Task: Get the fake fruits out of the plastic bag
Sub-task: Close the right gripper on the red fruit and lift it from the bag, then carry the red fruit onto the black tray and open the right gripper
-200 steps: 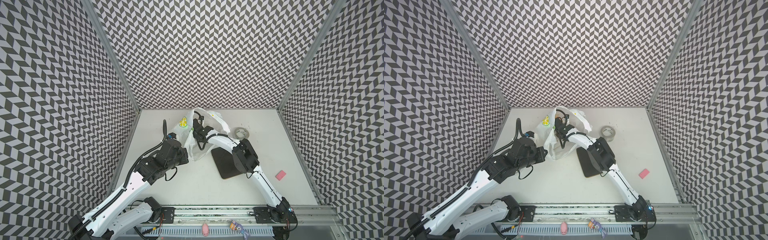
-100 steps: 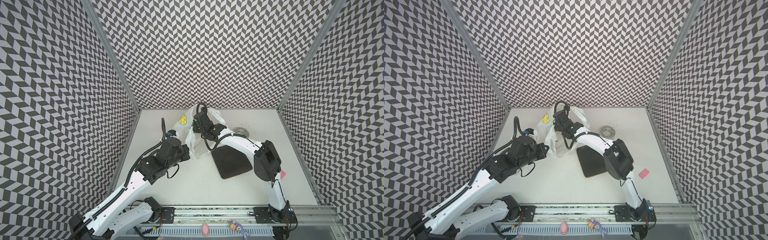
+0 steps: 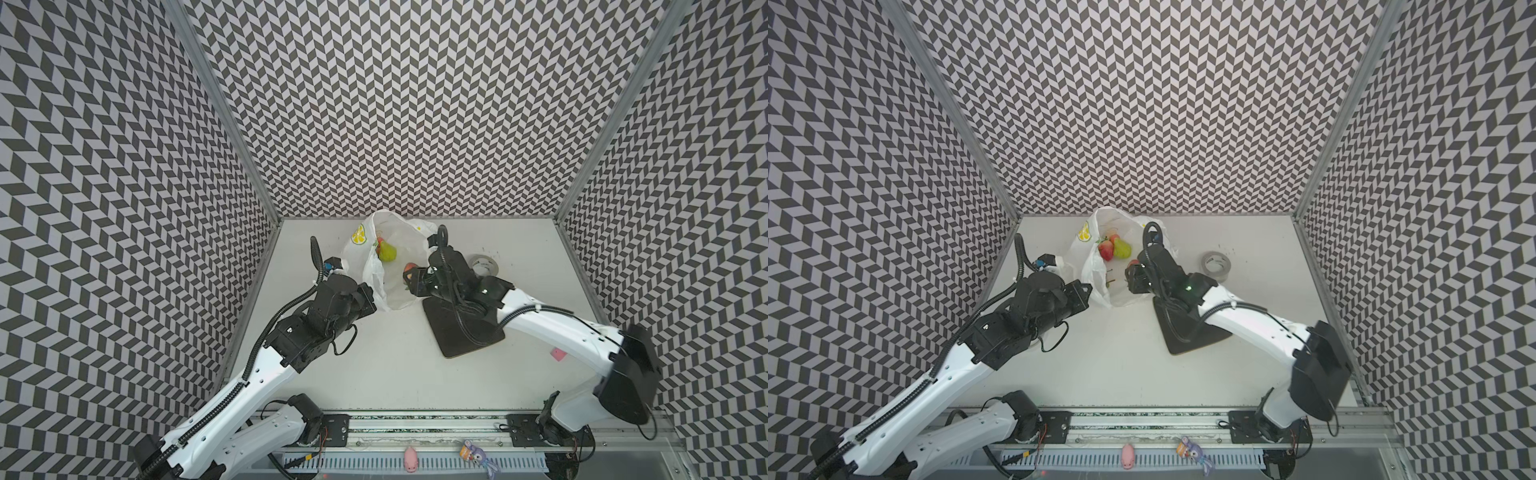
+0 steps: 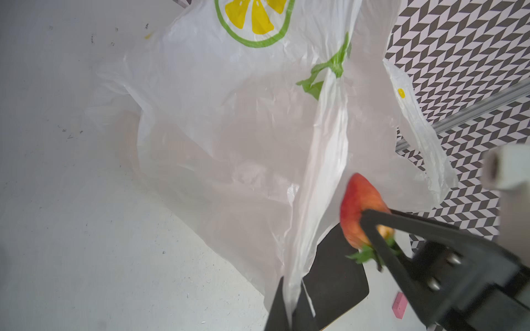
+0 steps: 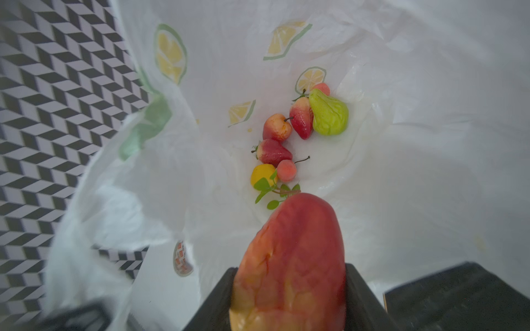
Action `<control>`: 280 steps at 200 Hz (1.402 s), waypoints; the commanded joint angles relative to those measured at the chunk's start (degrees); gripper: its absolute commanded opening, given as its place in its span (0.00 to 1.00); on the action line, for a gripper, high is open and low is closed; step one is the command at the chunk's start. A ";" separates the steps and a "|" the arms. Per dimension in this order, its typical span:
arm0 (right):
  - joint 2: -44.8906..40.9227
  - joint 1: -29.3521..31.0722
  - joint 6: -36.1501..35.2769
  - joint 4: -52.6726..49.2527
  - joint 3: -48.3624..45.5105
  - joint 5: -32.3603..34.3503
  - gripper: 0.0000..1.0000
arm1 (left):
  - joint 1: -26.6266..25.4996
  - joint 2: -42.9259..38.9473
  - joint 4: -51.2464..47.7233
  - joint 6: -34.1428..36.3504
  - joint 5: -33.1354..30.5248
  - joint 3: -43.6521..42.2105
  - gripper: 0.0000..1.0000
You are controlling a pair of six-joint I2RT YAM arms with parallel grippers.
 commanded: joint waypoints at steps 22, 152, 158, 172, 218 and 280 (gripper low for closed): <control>-16.86 0.14 -10.42 0.80 -12.16 2.17 0.29 | -0.35 -0.93 3.02 -0.43 -0.16 -1.88 0.00; -17.45 0.14 -4.61 -1.67 -34.40 -2.16 0.31 | -0.35 -2.07 3.35 1.15 1.98 -3.21 0.00; -17.14 0.14 -4.44 -0.28 -35.21 -1.60 0.32 | -0.35 -1.83 3.37 1.24 2.07 -3.00 0.00; -16.14 0.18 -3.09 1.55 -36.70 0.58 0.32 | -0.29 -1.33 3.40 1.59 2.25 -2.35 0.00; -11.18 0.05 -2.63 5.86 -38.43 1.46 0.33 | -0.33 -0.06 4.60 2.83 3.08 -1.49 0.00; -6.66 0.05 -2.71 5.12 -37.30 1.03 0.59 | -0.29 -0.87 4.96 2.92 3.20 -1.43 0.00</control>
